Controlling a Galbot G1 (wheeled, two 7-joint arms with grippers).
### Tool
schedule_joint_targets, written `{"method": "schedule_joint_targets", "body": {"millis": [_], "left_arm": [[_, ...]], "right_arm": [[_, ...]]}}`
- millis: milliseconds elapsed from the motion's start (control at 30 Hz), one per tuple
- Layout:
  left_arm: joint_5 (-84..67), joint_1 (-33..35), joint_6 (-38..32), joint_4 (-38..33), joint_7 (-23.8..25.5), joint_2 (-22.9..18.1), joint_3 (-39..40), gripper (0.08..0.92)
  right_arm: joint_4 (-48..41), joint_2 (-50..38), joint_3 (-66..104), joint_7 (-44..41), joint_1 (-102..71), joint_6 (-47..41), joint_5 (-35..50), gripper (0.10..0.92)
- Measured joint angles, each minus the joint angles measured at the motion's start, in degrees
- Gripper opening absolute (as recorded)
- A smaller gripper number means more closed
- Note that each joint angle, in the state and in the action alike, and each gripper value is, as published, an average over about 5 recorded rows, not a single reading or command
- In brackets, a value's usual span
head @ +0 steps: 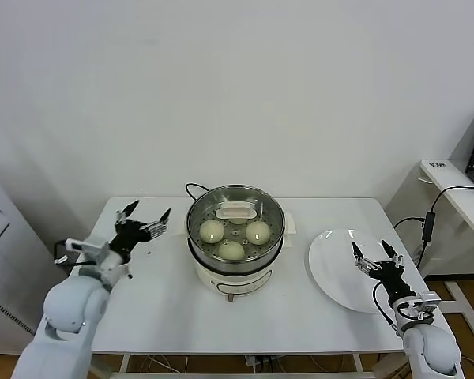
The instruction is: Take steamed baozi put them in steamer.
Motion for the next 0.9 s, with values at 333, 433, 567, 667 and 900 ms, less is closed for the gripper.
{"method": "schedule_joint_targets", "body": {"millis": [333, 433, 567, 667, 900], "left_arm": [[-2.28, 1.94, -5.12, 6.17, -0.94, 0.33, -3.67, 0.823], [-2.0, 2.38, -6.09, 8.06, -1.03, 0.61, -4.01, 0.823], [-1.23, 2.94, -7.36, 10.28, -1.08, 0.69, -4.2, 0.823], [-0.94, 3.39, -7.95, 11.76, -0.96, 0.68, -4.26, 0.823], [-0.73, 4.54, -9.24, 13.41, -0.44, 0.8, -3.6, 0.823]], "right_arm": [[0.19, 0.42, 0.15, 0.51, -0.54, -0.38, -0.79, 0.823], [0.12, 0.61, 0.22, 0.81, -0.6, -0.59, -1.19, 0.823], [0.11, 0.83, 0.24, 1.38, -0.54, -0.87, -1.91, 0.823], [0.13, 0.94, 0.15, 1.87, -0.5, -1.04, -2.43, 0.823], [-0.15, 1.01, -0.15, 2.78, -0.3, -1.52, -3.21, 0.823]]}}
